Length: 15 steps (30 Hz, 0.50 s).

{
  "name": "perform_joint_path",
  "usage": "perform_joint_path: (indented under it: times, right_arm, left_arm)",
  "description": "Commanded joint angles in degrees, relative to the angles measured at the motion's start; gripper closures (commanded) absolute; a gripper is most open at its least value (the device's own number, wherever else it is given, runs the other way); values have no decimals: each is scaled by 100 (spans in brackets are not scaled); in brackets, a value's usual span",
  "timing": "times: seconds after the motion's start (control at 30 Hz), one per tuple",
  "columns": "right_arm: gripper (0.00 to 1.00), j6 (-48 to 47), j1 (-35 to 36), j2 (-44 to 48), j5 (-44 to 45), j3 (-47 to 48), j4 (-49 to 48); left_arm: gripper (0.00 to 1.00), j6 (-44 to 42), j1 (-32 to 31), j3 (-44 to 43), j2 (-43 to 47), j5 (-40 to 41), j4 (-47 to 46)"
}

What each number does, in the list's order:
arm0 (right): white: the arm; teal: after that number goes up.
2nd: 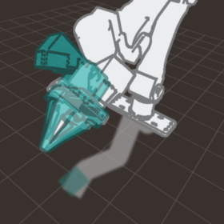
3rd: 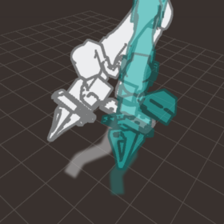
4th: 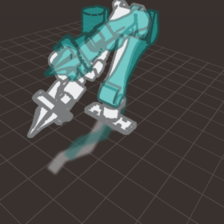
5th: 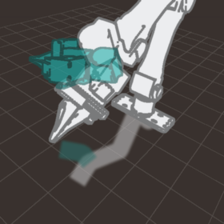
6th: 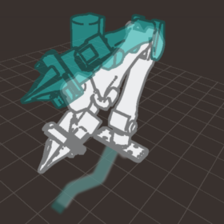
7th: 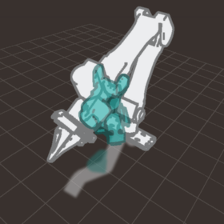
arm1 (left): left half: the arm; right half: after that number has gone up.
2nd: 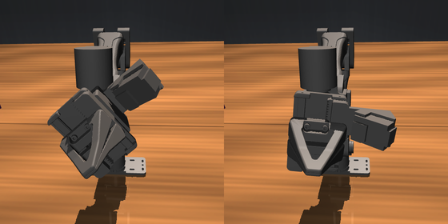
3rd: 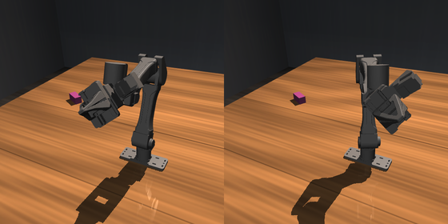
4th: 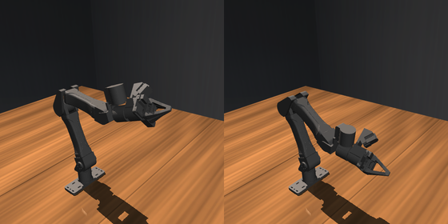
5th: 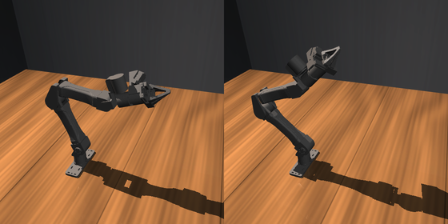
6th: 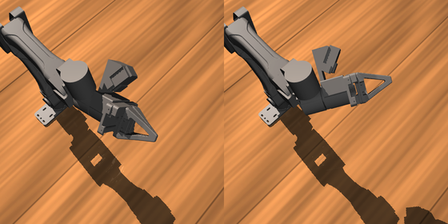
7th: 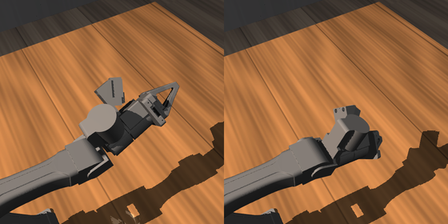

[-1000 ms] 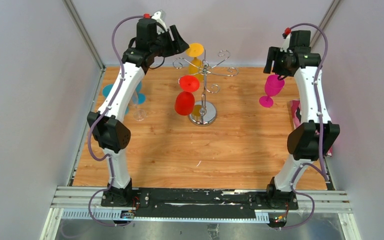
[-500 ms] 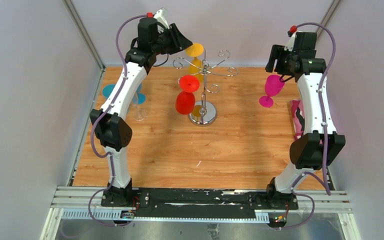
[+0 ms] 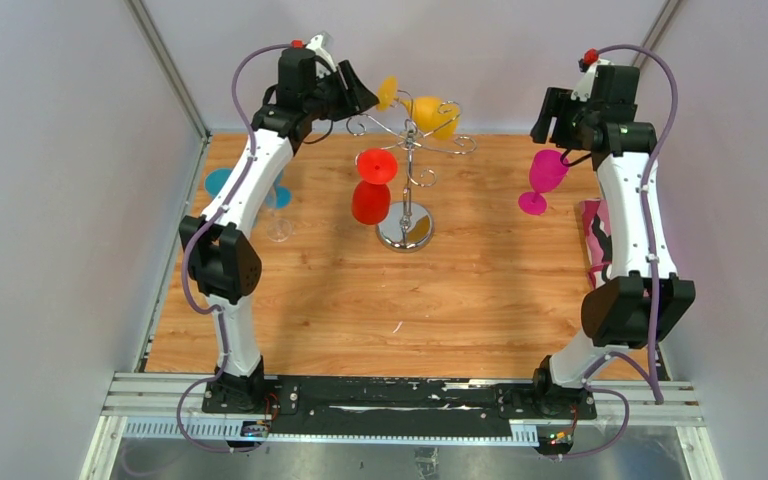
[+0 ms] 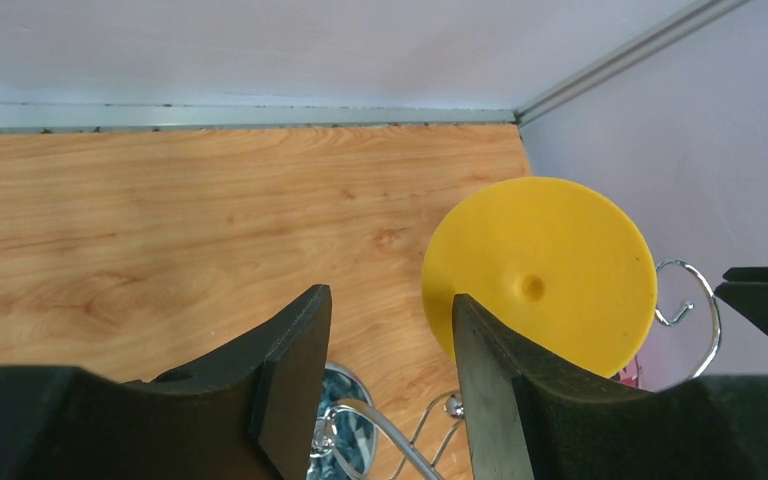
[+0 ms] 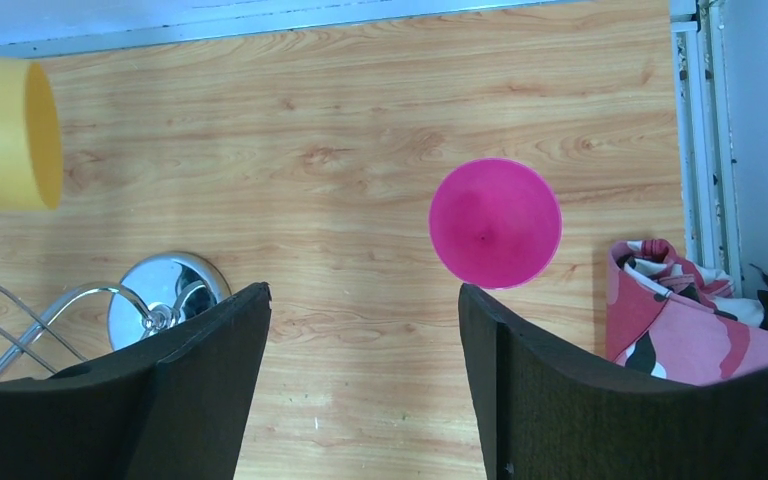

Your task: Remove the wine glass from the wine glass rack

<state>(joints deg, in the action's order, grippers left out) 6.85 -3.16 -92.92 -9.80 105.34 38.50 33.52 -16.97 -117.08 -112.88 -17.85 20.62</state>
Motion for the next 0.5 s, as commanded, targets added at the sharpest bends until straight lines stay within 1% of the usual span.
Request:
perform_joint_path:
  times: [0.0, 0.23, 0.47]
  right_arm:
    - [27, 94, 42, 227, -158, -128, -200]
    - [27, 96, 39, 348, -300, -271, -384]
    - [28, 118, 42, 411, -575, -384, -588]
  left_arm:
    - [47, -113, -17, 23, 249, 43, -58]
    - [46, 57, -9, 183, 217, -127, -324]
    - [46, 369, 1, 656, 448, -326, -1102]
